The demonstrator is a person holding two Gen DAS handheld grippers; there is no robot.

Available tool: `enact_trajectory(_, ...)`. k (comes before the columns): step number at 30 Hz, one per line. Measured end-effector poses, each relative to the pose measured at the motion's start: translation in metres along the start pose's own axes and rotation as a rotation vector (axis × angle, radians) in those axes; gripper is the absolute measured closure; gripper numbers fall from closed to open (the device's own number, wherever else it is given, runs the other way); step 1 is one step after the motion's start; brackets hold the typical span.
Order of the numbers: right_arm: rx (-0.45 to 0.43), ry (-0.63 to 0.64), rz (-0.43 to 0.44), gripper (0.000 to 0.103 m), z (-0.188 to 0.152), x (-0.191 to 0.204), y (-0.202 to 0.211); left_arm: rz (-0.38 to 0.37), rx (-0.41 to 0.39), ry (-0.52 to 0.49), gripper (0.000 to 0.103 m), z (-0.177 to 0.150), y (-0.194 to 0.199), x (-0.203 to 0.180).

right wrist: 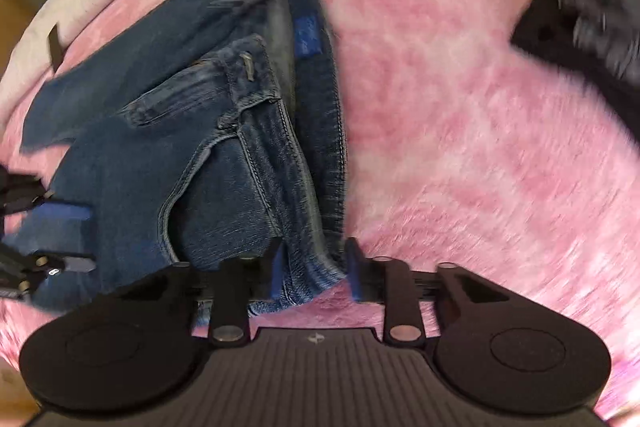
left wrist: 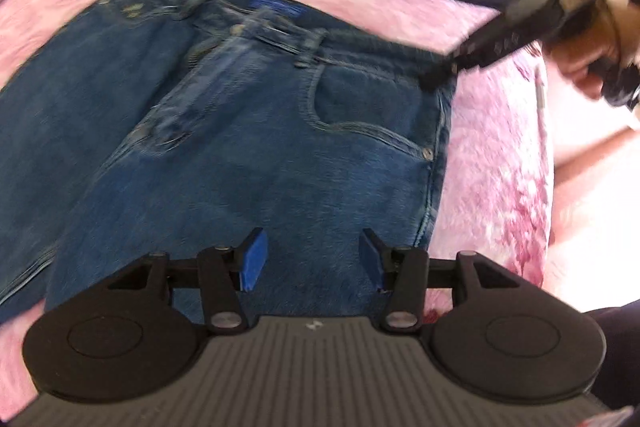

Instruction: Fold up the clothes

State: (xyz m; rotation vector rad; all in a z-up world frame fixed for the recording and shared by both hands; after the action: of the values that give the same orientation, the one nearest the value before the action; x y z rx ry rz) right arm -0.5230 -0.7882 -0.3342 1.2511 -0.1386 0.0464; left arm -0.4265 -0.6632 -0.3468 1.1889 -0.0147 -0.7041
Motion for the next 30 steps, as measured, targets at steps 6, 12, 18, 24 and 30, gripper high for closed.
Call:
enact_trajectory(6, -0.024, 0.015, -0.011, 0.094, -0.005, -0.036, 0.024, -0.062, 0.022, -0.031, 0.060, 0.009, -0.029, -0.023)
enact_trajectory(12, -0.079, 0.109, -0.024, 0.069, 0.018, -0.020, 0.030, -0.073, -0.038, -0.003, 0.059, 0.009, -0.009, -0.013)
enact_trajectory(18, -0.175, 0.198, 0.049, 0.054, 0.070, 0.015, 0.024, 0.078, -0.155, 0.068, 0.058, 0.036, 0.019, 0.059)
enact_trajectory(24, -0.128, 0.264, 0.110, 0.054, 0.120, 0.042, -0.044, 0.128, -0.157, -0.005, 0.061, 0.076, -0.006, 0.108)
enact_trajectory(30, -0.085, 0.245, 0.175, 0.088, 0.135, 0.048, -0.065, 0.065, -0.086, -0.055, 0.088, 0.080, -0.026, 0.110)
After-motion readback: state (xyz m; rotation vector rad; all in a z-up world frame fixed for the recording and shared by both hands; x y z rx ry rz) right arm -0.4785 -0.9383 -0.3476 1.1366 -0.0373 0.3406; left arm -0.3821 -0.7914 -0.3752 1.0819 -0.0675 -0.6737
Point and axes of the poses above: each gripper's, at about its wrist camera, not at the fingertips, and y roughly against the way its jaws point, x to its left, z to its top, the point moved 8 cm from there along -y, roughly the way its jaws point, and after that the axes turned 12 degrees about -z, right-handed, at the moved point
